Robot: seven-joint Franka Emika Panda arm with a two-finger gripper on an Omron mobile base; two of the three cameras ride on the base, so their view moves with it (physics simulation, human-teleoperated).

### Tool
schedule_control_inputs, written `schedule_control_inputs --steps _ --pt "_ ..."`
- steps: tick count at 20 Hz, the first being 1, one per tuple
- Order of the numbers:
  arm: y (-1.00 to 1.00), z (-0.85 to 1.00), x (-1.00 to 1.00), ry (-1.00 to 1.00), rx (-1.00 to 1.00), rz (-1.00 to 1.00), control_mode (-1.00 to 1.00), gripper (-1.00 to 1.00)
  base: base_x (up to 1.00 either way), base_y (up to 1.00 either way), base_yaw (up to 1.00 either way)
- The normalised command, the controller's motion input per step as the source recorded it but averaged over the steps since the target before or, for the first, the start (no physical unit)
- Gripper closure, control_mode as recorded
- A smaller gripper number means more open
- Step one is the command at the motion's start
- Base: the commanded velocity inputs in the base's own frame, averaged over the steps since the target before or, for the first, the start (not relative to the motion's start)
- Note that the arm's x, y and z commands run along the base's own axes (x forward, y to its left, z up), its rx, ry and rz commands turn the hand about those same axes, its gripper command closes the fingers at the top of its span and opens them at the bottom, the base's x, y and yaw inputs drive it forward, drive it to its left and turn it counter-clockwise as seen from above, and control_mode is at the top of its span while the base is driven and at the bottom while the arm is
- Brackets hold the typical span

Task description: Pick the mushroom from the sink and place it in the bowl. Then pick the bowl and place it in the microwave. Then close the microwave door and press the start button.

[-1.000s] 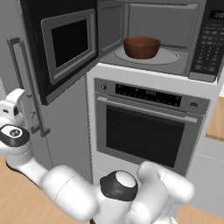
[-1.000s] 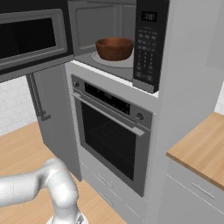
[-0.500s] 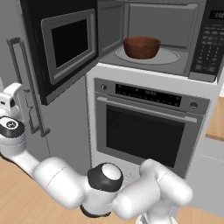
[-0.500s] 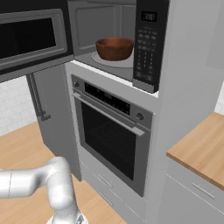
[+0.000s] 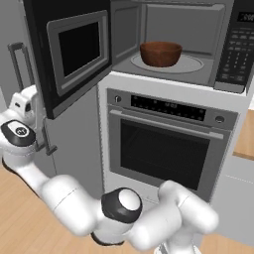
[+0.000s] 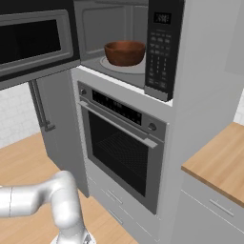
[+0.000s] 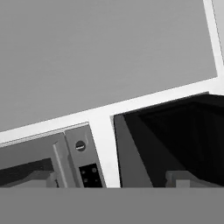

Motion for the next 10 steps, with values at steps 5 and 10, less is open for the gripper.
schedule_control_inputs --steps 5,10 --pt "-0.98 0.22 -0.63 -0.25 0.19 0.04 -1.0 -1.0 0.0 0.0 0.0" --pt "-1.0 0.25 -0.59 -0.27 0.22 0.02 -1.0 -1.0 0.0 0.0 0.0"
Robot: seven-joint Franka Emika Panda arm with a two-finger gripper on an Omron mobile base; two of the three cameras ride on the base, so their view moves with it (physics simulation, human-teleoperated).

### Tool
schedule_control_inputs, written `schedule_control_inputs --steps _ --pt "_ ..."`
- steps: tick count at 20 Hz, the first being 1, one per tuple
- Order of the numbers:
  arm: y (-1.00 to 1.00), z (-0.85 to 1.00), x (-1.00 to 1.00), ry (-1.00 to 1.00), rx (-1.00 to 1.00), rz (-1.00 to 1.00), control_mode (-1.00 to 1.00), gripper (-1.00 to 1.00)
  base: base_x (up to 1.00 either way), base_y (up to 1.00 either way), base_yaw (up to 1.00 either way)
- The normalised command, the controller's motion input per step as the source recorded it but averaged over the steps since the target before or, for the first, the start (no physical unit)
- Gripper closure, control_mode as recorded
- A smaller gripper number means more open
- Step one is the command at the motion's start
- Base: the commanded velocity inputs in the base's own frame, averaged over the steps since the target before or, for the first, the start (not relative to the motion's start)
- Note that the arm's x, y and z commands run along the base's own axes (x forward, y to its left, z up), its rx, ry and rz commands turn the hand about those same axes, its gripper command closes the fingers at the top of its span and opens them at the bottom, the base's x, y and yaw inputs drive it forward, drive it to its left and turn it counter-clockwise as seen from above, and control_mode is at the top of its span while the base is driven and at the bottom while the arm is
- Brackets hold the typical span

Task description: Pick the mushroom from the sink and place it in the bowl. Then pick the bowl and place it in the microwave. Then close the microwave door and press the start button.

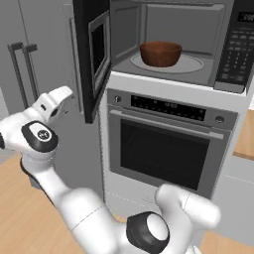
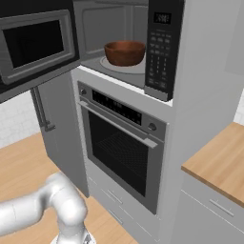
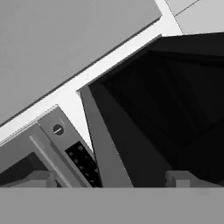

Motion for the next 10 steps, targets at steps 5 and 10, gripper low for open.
schedule_control_inputs --steps 5,10 --pt "-1.0 0.17 -0.04 -0.11 0.26 0.02 -1.0 -1.0 0.0 0.0 0.0" --pt "-1.0 0.27 0.0 -0.07 0.25 0.03 -1.0 -1.0 0.0 0.0 0.0"
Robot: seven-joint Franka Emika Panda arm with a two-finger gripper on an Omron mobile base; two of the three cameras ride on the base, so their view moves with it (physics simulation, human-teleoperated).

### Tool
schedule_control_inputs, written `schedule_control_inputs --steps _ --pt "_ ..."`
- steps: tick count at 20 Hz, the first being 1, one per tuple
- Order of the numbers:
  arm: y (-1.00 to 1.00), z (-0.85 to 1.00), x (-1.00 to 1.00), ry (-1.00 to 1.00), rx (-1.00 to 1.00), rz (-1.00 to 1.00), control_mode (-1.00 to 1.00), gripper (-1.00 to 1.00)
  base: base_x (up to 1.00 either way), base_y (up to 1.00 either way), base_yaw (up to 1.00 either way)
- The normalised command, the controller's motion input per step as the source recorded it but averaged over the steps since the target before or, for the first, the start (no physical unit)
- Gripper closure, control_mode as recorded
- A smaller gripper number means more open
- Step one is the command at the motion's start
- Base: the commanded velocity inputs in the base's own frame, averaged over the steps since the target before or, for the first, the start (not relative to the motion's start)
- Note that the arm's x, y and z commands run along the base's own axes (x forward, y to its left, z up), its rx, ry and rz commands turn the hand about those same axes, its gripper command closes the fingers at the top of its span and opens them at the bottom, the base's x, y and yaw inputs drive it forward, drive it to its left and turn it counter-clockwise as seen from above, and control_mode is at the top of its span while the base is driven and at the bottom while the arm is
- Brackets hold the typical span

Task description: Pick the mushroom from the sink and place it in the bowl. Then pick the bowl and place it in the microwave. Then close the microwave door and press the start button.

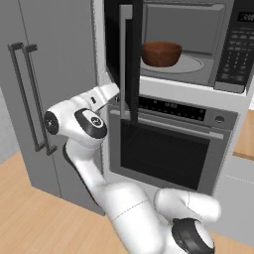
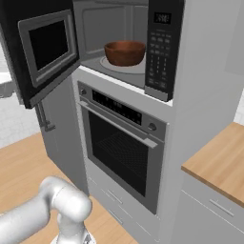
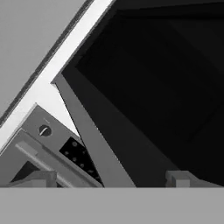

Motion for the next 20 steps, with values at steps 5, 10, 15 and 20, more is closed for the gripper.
schedule_control_inputs --steps 5,10,15,20 --pt "-1.0 0.39 0.01 -0.04 0.23 0.0 -1.0 -1.0 0.0 0.0 0.0" --pt "-1.0 0.24 0.14 -0.08 0.19 0.0 -1.0 -1.0 0.0 0.0 0.0" --pt "-1.0 0.06 0.45 -0.02 0.18 0.0 -1.0 -1.0 0.0 0.0 0.0" --pt "-0.87 0.12 0.57 -0.01 0.15 0.0 -1.0 -1.0 0.0 0.0 0.0"
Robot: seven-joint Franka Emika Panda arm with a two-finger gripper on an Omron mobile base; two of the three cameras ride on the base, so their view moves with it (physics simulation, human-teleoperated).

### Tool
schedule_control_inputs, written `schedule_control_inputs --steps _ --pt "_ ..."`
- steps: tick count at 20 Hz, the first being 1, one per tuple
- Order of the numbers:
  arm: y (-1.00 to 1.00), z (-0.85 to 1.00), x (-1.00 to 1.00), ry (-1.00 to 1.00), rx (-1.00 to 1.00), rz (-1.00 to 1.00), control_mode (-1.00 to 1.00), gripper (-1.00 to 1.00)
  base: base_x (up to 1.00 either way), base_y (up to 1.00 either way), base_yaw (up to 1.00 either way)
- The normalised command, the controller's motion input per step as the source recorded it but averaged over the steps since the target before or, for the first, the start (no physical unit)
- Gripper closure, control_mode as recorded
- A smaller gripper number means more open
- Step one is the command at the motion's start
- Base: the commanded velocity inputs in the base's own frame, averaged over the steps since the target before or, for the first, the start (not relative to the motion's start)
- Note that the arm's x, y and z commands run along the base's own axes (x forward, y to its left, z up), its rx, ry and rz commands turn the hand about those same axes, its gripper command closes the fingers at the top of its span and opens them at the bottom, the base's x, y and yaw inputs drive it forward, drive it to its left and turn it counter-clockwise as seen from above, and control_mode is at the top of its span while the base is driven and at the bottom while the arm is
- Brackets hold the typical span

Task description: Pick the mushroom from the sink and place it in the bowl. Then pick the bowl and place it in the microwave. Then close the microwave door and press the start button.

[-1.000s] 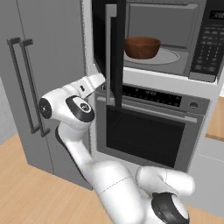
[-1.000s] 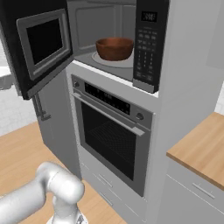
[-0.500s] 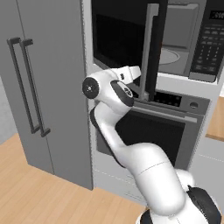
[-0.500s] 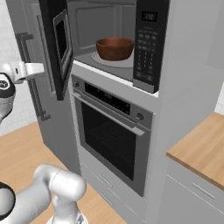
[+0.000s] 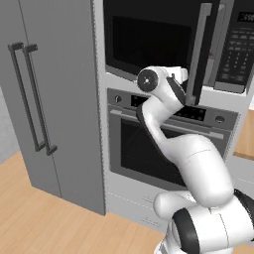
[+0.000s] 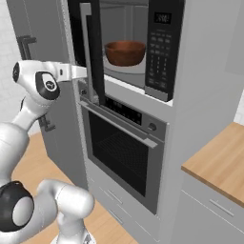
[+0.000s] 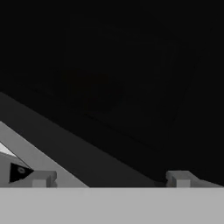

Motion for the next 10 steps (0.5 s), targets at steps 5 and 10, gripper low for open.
schedule_control_inputs --steps 5,10 --pt "-0.34 0.19 0.67 0.0 0.09 0.0 -1.0 -1.0 0.0 0.0 0.0" --pt "-0.27 0.0 0.61 0.0 0.03 0.0 -1.0 -1.0 0.0 0.0 0.0"
